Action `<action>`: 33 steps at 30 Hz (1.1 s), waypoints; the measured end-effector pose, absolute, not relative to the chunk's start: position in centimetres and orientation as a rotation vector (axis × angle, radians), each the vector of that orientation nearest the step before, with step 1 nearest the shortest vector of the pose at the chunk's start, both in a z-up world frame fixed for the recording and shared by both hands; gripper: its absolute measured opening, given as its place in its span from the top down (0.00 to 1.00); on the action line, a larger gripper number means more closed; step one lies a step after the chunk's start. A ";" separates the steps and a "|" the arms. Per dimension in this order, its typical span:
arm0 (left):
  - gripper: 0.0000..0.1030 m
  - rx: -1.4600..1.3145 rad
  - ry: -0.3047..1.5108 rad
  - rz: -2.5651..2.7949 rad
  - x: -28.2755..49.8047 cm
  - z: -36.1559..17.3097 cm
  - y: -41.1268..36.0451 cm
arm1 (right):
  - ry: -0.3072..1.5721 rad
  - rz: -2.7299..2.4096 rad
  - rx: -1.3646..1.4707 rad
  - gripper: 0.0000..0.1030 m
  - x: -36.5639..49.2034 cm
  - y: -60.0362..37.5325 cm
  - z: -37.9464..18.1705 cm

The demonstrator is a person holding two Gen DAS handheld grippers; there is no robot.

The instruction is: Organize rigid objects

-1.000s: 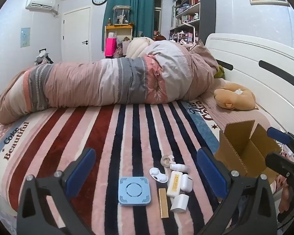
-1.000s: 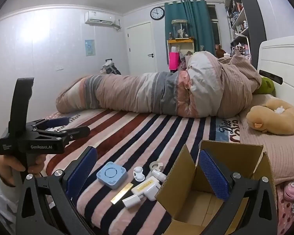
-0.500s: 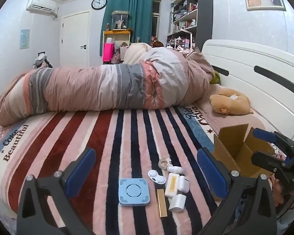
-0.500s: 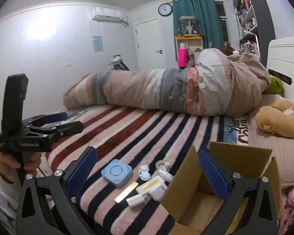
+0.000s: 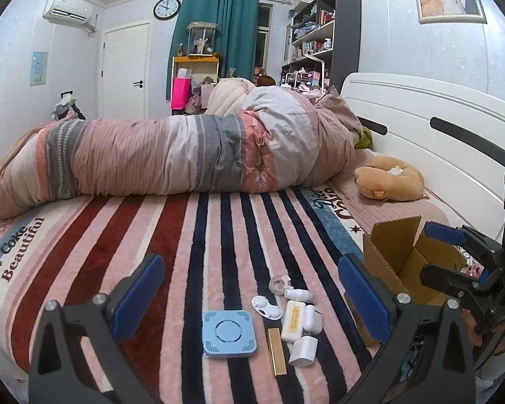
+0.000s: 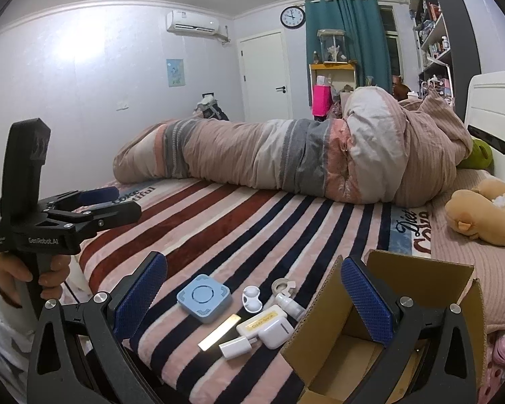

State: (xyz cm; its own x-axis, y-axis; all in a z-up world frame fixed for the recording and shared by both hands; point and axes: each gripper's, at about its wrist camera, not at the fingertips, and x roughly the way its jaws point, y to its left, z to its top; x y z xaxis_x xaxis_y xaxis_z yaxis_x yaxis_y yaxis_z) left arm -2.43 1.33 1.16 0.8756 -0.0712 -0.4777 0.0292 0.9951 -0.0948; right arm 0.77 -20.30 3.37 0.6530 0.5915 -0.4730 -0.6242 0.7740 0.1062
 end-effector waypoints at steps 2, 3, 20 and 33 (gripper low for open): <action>0.01 -0.083 0.503 -0.051 -2.4 1.1 1.3 | 0.515 0.687 -0.066 0.00 0.8 -20.7 3.4; 0.01 -0.082 0.503 -0.050 -2.4 1.1 1.3 | 0.516 0.685 -0.068 0.00 0.8 -20.9 3.3; 0.01 -0.078 0.509 -0.050 -2.3 1.0 1.2 | 0.523 0.672 -0.063 0.00 0.7 -21.6 3.9; 0.01 -0.077 0.513 -0.052 -2.3 0.8 1.0 | 0.532 0.668 -0.058 0.00 0.8 -21.6 3.7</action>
